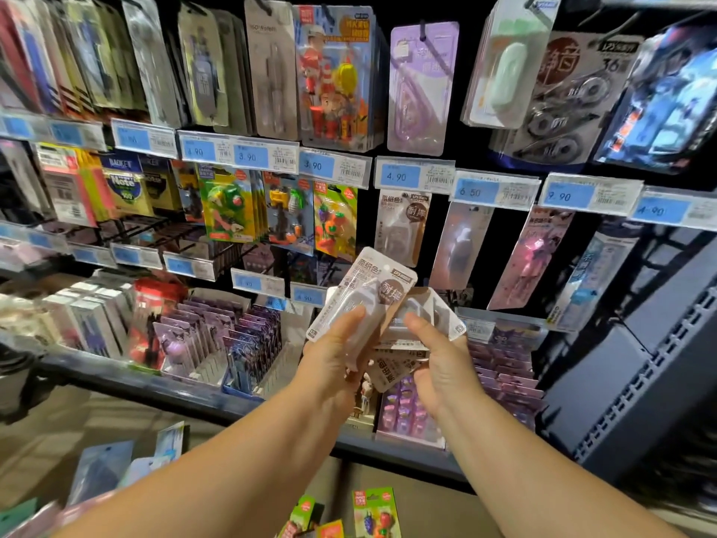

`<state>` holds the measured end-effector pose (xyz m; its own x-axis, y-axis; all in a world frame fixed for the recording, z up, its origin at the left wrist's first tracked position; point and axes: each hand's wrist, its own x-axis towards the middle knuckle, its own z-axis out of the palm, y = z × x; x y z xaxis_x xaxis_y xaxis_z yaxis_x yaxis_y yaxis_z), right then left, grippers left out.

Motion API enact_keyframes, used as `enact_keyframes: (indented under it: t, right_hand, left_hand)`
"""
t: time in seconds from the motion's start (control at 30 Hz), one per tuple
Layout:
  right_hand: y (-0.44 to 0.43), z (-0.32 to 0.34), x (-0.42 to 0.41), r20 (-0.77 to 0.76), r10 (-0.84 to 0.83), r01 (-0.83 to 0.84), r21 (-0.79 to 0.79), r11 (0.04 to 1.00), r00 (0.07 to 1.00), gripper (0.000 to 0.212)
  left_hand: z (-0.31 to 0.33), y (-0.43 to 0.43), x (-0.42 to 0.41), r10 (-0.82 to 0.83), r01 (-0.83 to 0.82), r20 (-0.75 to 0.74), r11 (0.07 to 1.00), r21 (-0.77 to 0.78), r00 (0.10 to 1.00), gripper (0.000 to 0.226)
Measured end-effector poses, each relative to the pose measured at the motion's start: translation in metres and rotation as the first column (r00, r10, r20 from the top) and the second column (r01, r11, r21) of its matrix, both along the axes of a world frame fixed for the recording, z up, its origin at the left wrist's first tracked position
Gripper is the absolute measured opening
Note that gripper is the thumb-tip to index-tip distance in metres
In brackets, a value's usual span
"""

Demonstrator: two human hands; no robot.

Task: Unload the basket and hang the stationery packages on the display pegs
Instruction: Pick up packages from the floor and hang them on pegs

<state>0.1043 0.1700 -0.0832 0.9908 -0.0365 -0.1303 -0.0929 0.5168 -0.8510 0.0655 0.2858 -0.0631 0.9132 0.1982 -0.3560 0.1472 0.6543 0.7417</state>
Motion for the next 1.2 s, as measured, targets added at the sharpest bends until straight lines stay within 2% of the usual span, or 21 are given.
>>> enact_keyframes:
  t: [0.07, 0.1, 0.13, 0.2, 0.23, 0.27, 0.33, 0.4, 0.43, 0.5, 0.6, 0.7, 0.8, 0.83, 0.93, 1.0, 1.07, 1.1, 1.2]
  right_hand:
    - [-0.001, -0.001, 0.001, 0.001, -0.008, 0.008, 0.0, 1.0, 1.0, 0.096]
    - [-0.001, -0.002, 0.002, -0.005, -0.007, 0.007, 0.005, 1.0, 1.0, 0.102]
    - [-0.003, -0.002, 0.003, -0.006, -0.003, 0.003, 0.003, 1.0, 1.0, 0.103]
    - [-0.006, -0.002, 0.003, 0.008, 0.002, -0.002, -0.002, 1.0, 1.0, 0.086]
    - [-0.007, -0.001, 0.003, 0.01, 0.004, -0.004, -0.013, 1.0, 1.0, 0.08]
    - [-0.008, -0.001, 0.003, 0.008, 0.01, -0.01, -0.022, 1.0, 1.0, 0.08]
    - [-0.011, 0.0, 0.005, -0.002, 0.012, -0.012, -0.05, 0.999, 1.0, 0.082]
    - [-0.017, 0.0, 0.007, -0.002, 0.02, -0.02, -0.061, 0.998, 1.0, 0.067]
    - [-0.02, 0.0, 0.008, -0.004, 0.017, -0.018, -0.066, 0.998, 1.0, 0.056]
    - [-0.026, -0.001, 0.012, -0.001, 0.015, -0.015, -0.086, 0.996, 1.0, 0.052]
    - [-0.034, 0.0, 0.015, 0.014, 0.029, -0.027, -0.136, 0.99, 0.999, 0.048]
    - [-0.038, 0.0, 0.015, 0.023, 0.059, -0.054, -0.175, 0.983, 0.998, 0.043]
    - [-0.042, 0.0, 0.014, 0.021, 0.097, -0.091, -0.205, 0.975, 0.995, 0.044]
    - [-0.043, 0.0, 0.014, 0.015, 0.115, -0.109, -0.221, 0.969, 0.993, 0.05]
    - [-0.041, 0.001, 0.012, -0.01, 0.159, -0.156, -0.269, 0.951, 0.987, 0.075]
    - [-0.036, 0.002, 0.011, -0.009, 0.166, -0.163, -0.259, 0.952, 0.986, 0.082]
    - [-0.034, 0.002, 0.011, 0.007, 0.16, -0.153, -0.249, 0.956, 0.987, 0.079]
    - [-0.034, 0.002, 0.01, 0.01, 0.153, -0.146, -0.24, 0.96, 0.988, 0.077]
    - [-0.034, 0.003, 0.01, -0.001, 0.136, -0.134, -0.194, 0.972, 0.991, 0.08]
  left_hand:
    - [-0.003, 0.004, 0.002, -0.015, 0.015, -0.003, 0.999, 0.041, 1.0, 0.103]
    - [-0.004, 0.006, 0.002, -0.029, 0.029, -0.008, 0.997, 0.069, 1.0, 0.112]
    - [-0.004, 0.007, 0.002, -0.063, 0.063, -0.001, 0.992, 0.107, 0.998, 0.099]
    - [-0.002, 0.01, -0.001, -0.149, 0.145, 0.013, 0.974, 0.175, 0.989, 0.046]
    - [-0.003, 0.012, -0.001, -0.168, 0.162, 0.01, 0.965, 0.206, 0.986, 0.035]
    - [-0.005, 0.014, 0.0, -0.182, 0.175, 0.007, 0.956, 0.235, 0.983, 0.04]
    - [-0.008, 0.016, 0.001, -0.204, 0.187, 0.035, 0.946, 0.265, 0.978, 0.081]
    - [-0.011, 0.017, 0.005, -0.198, 0.183, 0.018, 0.934, 0.307, 0.98, 0.117]
    - [-0.013, 0.018, 0.007, -0.199, 0.185, 0.009, 0.927, 0.327, 0.98, 0.12]
    - [-0.013, 0.018, 0.009, -0.224, 0.21, -0.003, 0.91, 0.357, 0.975, 0.106]
    - [-0.015, 0.02, 0.014, -0.245, 0.234, -0.024, 0.889, 0.393, 0.969, 0.111]
    - [-0.013, 0.022, 0.013, -0.248, 0.231, -0.014, 0.881, 0.413, 0.969, 0.073]
    - [-0.012, 0.025, 0.012, -0.344, 0.324, -0.047, 0.821, 0.469, 0.938, 0.059]
    - [-0.011, 0.026, 0.01, -0.365, 0.347, -0.06, 0.803, 0.484, 0.929, 0.059]
    - [-0.01, 0.029, 0.009, -0.435, 0.421, -0.095, 0.76, 0.496, 0.896, 0.083]
    - [-0.012, 0.03, 0.01, -0.461, 0.438, -0.079, 0.754, 0.489, 0.884, 0.087]
    - [-0.015, 0.03, 0.01, -0.475, 0.454, -0.087, 0.75, 0.481, 0.876, 0.085]
    - [-0.017, 0.029, 0.01, -0.48, 0.458, -0.084, 0.749, 0.479, 0.873, 0.078]
    - [-0.014, 0.025, 0.006, -0.496, 0.465, -0.068, 0.749, 0.472, 0.866, 0.038]
